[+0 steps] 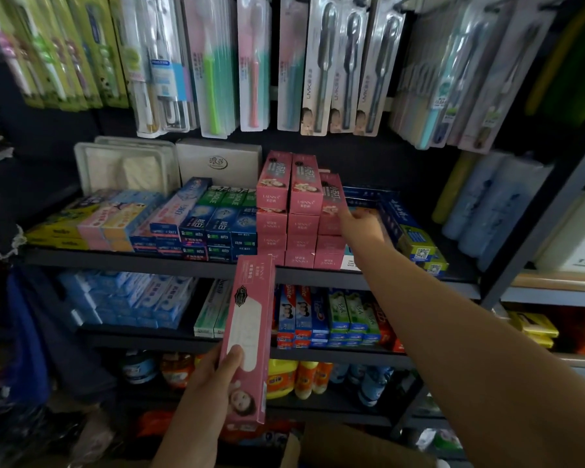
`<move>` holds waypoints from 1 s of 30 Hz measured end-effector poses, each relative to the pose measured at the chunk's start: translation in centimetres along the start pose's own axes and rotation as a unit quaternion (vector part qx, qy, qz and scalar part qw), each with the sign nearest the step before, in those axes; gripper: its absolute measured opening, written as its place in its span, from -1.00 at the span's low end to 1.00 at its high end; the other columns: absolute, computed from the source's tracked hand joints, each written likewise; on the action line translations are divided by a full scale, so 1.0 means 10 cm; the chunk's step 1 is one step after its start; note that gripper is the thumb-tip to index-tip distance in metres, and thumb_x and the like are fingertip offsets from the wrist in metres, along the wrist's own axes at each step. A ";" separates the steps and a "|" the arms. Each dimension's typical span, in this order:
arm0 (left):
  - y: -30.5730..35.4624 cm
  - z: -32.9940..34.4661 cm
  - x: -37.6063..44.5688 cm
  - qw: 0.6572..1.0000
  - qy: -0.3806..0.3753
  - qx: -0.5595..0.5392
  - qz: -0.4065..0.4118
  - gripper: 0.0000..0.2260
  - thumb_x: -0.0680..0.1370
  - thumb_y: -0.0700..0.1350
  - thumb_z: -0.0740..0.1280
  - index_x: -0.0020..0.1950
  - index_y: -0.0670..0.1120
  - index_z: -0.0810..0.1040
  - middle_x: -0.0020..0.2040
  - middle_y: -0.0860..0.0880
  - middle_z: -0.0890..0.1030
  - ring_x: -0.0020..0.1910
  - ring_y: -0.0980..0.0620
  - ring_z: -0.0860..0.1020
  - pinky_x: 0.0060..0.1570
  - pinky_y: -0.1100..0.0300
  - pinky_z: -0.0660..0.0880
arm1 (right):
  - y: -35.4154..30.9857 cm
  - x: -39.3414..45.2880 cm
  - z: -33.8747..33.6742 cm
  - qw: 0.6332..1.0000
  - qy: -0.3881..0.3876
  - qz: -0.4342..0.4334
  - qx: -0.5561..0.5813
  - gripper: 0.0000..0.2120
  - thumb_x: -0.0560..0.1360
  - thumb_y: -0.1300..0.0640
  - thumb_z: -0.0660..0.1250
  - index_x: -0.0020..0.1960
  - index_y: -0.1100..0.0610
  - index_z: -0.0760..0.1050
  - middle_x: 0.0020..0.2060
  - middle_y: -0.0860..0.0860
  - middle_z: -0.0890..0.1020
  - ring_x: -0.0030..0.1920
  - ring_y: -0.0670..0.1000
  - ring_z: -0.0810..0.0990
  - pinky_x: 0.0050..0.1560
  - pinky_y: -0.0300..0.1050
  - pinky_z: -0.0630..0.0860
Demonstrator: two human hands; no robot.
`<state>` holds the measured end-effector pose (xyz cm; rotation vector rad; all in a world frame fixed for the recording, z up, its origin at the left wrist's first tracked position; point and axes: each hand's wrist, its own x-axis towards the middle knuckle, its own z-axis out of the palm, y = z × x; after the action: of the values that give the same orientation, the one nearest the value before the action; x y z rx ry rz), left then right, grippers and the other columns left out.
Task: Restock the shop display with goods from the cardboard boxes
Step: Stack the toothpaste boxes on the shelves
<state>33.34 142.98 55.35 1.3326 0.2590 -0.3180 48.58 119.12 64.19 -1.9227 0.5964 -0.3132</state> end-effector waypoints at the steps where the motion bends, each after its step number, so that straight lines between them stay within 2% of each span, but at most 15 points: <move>1: 0.01 0.02 0.00 1.000 0.000 -0.004 0.004 -0.83 0.53 0.00 0.30 0.12 0.07 0.49 0.08 -0.12 0.62 0.08 -0.15 0.57 0.27 -0.14 0.41 | 0.02 -0.01 -0.01 1.000 -0.005 0.000 0.006 -0.74 0.57 -0.03 0.16 -0.09 0.11 0.51 -0.28 0.03 0.51 -0.36 -0.03 0.41 -0.39 -0.19 0.32; 3: 0.02 0.08 0.00 1.000 0.000 -0.008 0.008 -0.79 0.52 0.00 0.31 0.15 0.06 0.51 0.06 -0.11 0.63 0.06 -0.13 0.58 0.26 -0.12 0.41 | 0.03 -0.07 -0.02 1.000 -0.003 -0.008 -0.016 -0.65 0.55 -0.09 0.15 0.15 0.09 0.54 0.03 0.10 0.57 -0.11 0.07 0.53 -0.14 -0.09 0.47; 5: 0.04 0.13 -0.01 1.000 -0.006 -0.001 0.014 -0.72 0.52 0.03 0.31 0.23 0.07 0.51 0.10 -0.09 0.62 0.08 -0.11 0.57 0.25 -0.10 0.42 | 0.06 -0.27 -0.05 0.998 0.018 -0.036 -0.038 -0.55 0.56 -0.11 0.15 0.38 0.07 0.39 0.32 0.09 0.41 0.19 0.11 0.48 0.11 0.01 0.45; 7: 0.04 0.19 0.01 1.000 -0.010 -0.001 0.024 -0.71 0.55 0.03 0.29 0.26 0.06 0.50 0.06 -0.03 0.59 0.01 -0.01 0.55 0.10 0.04 0.47 | 0.15 -0.67 -0.12 0.996 -0.008 -0.087 -0.025 -0.61 0.59 -0.05 0.17 0.37 0.06 0.34 0.25 0.00 0.44 0.14 0.03 0.49 0.01 -0.09 0.45; 8: 0.05 0.23 0.00 0.999 -0.010 -0.001 0.030 -0.73 0.56 0.02 0.29 0.26 0.05 0.50 0.03 -0.02 0.58 -0.05 0.03 0.53 -0.01 0.10 0.48 | 0.23 -0.90 -0.15 0.993 -0.045 -0.101 -0.036 -0.67 0.60 -0.03 0.19 0.32 0.05 0.36 0.13 -0.06 0.50 0.05 -0.01 0.54 -0.09 -0.13 0.47; 10: 0.06 0.32 0.02 0.999 -0.014 0.015 0.041 -0.74 0.58 0.04 0.26 0.27 0.09 0.48 0.03 0.01 0.58 -0.04 0.06 0.55 -0.05 0.13 0.49 | 0.45 -1.32 -0.20 0.981 -0.141 -0.103 -0.078 -0.73 0.58 -0.09 0.21 0.19 0.03 0.41 -0.06 -0.10 0.57 -0.13 -0.06 0.60 -0.21 -0.18 0.54; 12: 0.09 0.41 0.00 0.998 -0.023 0.026 0.051 -0.77 0.59 0.05 0.24 0.23 0.13 0.48 0.05 0.03 0.62 0.01 0.03 0.60 -0.07 0.15 0.52 | 0.64 -1.61 -0.23 0.961 -0.246 -0.076 -0.104 -0.70 0.55 -0.15 0.23 0.19 -0.01 0.40 -0.07 -0.09 0.61 -0.19 -0.09 0.63 -0.27 -0.18 0.56; 15: 0.12 0.54 -0.04 0.996 -0.066 0.022 0.060 -0.76 0.59 0.03 0.23 0.26 0.13 0.46 0.06 0.02 0.65 -0.06 0.07 0.67 -0.24 0.22 0.58 | 0.82 -1.85 -0.20 0.942 -0.335 -0.027 -0.019 -0.76 0.56 -0.08 0.28 0.19 -0.09 0.36 -0.04 -0.09 0.66 -0.20 -0.12 0.67 -0.26 -0.28 0.54; 18: 0.18 0.65 -0.08 0.991 -0.100 0.038 0.078 -0.73 0.57 0.05 0.24 0.27 0.18 0.43 0.09 0.08 0.62 -0.09 0.20 0.65 -0.27 0.34 0.56 | 0.87 -1.94 -0.22 0.950 -0.296 -0.011 0.099 -0.79 0.56 0.05 0.30 0.17 -0.05 0.40 -0.06 -0.05 0.69 -0.15 -0.04 0.68 -0.10 -0.10 0.62; 20: 0.22 0.68 -0.09 0.988 -0.118 0.043 0.090 -0.70 0.48 0.17 0.28 0.22 0.28 0.46 0.16 0.09 0.60 0.05 0.13 0.62 -0.01 0.20 0.58 | 0.82 -1.95 -0.29 0.959 -0.254 -0.016 0.126 -0.76 0.56 0.11 0.29 0.22 0.03 0.40 -0.06 -0.01 0.69 -0.13 -0.06 0.68 -0.16 -0.18 0.59; 22: 0.27 0.67 -0.12 0.987 -0.115 0.054 0.100 -0.68 0.41 0.30 0.29 0.16 0.36 0.45 0.23 0.13 0.56 0.21 0.08 0.53 0.27 -0.02 0.44 | 0.73 -1.91 -0.40 0.971 -0.209 -0.046 0.102 -0.74 0.56 0.10 0.27 0.24 0.05 0.39 -0.10 0.01 0.67 -0.22 -0.11 0.64 -0.24 -0.19 0.59; 23: 0.28 0.65 -0.11 0.988 -0.098 0.066 0.103 -0.71 0.42 0.29 0.27 0.13 0.36 0.45 0.24 0.15 0.53 0.24 0.09 0.49 0.32 -0.05 0.38 | 0.66 -1.85 -0.47 0.977 -0.185 -0.061 0.088 -0.75 0.57 0.08 0.24 0.24 0.03 0.40 -0.13 -0.01 0.66 -0.27 -0.15 0.62 -0.27 -0.24 0.57; 24: 0.28 0.62 -0.10 0.989 -0.078 0.072 0.106 -0.79 0.47 0.23 0.25 0.10 0.33 0.45 0.23 0.15 0.52 0.23 0.10 0.48 0.33 -0.03 0.36 | 0.57 -1.77 -0.53 0.982 -0.158 -0.071 0.080 -0.78 0.58 0.07 0.22 0.23 0.01 0.40 -0.16 -0.04 0.64 -0.32 -0.18 0.60 -0.31 -0.30 0.54; 26: 0.27 0.55 -0.07 0.991 -0.052 0.076 0.101 -0.89 0.58 0.03 0.22 0.06 0.23 0.47 0.16 0.11 0.55 0.13 0.12 0.51 0.18 0.08 0.42 | 0.38 -1.53 -0.62 0.987 -0.114 -0.086 0.072 -0.85 0.60 0.05 0.19 0.15 -0.01 0.44 -0.21 -0.07 0.62 -0.36 -0.15 0.57 -0.37 -0.34 0.48; 30: 0.20 0.42 -0.03 0.994 -0.022 0.083 0.067 -0.85 0.60 -0.13 0.24 0.09 0.05 0.56 0.04 0.00 0.62 0.02 0.02 0.57 -0.09 0.14 0.45 | 0.02 -0.95 -0.60 0.990 -0.061 -0.094 0.086 -0.82 0.59 0.04 0.21 -0.11 0.03 0.54 -0.33 -0.02 0.59 -0.33 -0.03 0.52 -0.21 -0.06 0.50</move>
<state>33.84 139.35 58.19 1.4976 0.1073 -0.2596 37.72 119.50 66.96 -1.8197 0.2983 -0.3522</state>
